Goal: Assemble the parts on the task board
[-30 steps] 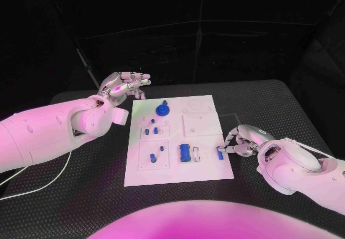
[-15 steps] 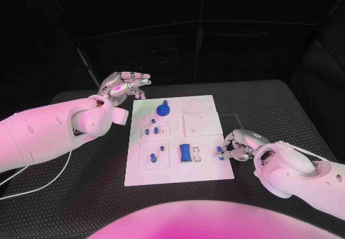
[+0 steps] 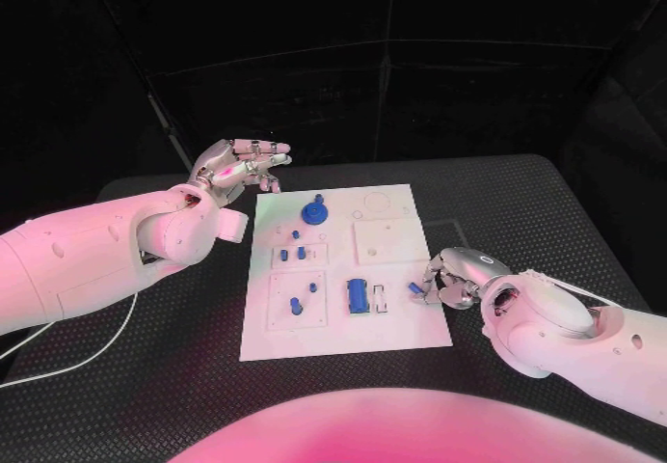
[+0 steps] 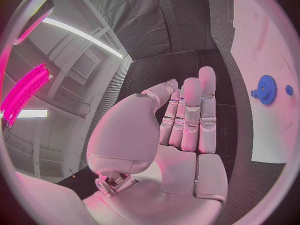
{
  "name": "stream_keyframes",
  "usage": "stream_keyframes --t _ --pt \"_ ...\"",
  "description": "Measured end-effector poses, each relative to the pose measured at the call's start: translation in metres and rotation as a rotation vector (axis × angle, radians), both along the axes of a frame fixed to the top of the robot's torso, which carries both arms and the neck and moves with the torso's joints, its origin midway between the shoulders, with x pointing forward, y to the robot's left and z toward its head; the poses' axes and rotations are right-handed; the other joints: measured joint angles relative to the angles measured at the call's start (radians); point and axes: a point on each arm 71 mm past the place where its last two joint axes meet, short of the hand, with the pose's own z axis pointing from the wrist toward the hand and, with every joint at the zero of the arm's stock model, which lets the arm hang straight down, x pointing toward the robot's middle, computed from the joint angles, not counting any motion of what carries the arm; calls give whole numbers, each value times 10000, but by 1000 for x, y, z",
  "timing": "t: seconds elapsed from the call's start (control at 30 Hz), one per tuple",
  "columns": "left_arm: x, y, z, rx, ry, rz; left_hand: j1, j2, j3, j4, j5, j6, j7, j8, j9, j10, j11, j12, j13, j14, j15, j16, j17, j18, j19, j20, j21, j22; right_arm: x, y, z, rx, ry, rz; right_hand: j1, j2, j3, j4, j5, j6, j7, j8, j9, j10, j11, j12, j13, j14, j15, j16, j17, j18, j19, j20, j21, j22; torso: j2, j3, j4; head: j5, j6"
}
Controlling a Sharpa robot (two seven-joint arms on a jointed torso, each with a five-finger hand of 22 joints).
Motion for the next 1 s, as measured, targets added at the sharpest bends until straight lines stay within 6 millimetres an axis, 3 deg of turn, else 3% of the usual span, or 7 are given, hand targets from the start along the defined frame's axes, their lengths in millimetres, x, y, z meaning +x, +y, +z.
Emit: stream_keyframes --t 0.37,0.47,0.67,0.77,1.0 --pt "0 0 0 -3 9 -16 0 0 0 0 0 0 0 0 0 0 0 0 0 0 0 0 0 0 0 0 0 0 3 11 1 -512 -528 574 218 -217 529 -323 -114 13 14 -275 -5 0 1 -81 95 0 0 0 0 0 0 0 -39 -14 -1 3 10 49 0" --pt "0 0 0 -6 13 -26 0 0 0 0 0 0 0 0 0 0 0 0 0 0 0 0 0 -1 0 0 0 0 2 13 2 -601 -566 701 242 -242 730 -307 533 10 17 -407 -53 -1 1 -104 95 1 0 0 0 0 0 0 -39 -14 -1 3 5 50 0" --pt "0 -1 0 -8 21 -38 0 0 -28 -28 0 -36 -36 0 0 -36 36 78 0 -73 -1 0 -20 -1 -34 32 0 -19 1 16 3 -652 -575 819 270 -269 1075 -165 1307 89 34 -528 -54 -1 2 -128 95 0 1 0 -1 0 0 1 -40 55 -2 4 0 29 0" --pt "0 -1 0 -9 24 -40 0 0 -28 -28 0 -36 -36 0 0 -36 36 78 0 -73 -1 0 -20 0 -34 32 0 -18 -2 16 4 -575 -570 803 344 -192 1266 44 1678 170 -16 -680 -252 -2 3 -24 95 -1 3 0 -1 -1 58 -57 47 245 -5 4 0 27 0" --pt "0 -1 0 -11 28 -47 0 0 -28 -28 0 -36 -36 37 0 -36 36 78 0 -73 -1 0 -20 0 -34 32 0 -17 -11 21 4 40 -321 591 304 -150 1643 417 2255 240 -49 -737 -200 -2 3 130 76 -1 3 44 -1 0 127 -52 124 437 -7 0 11 42 0"
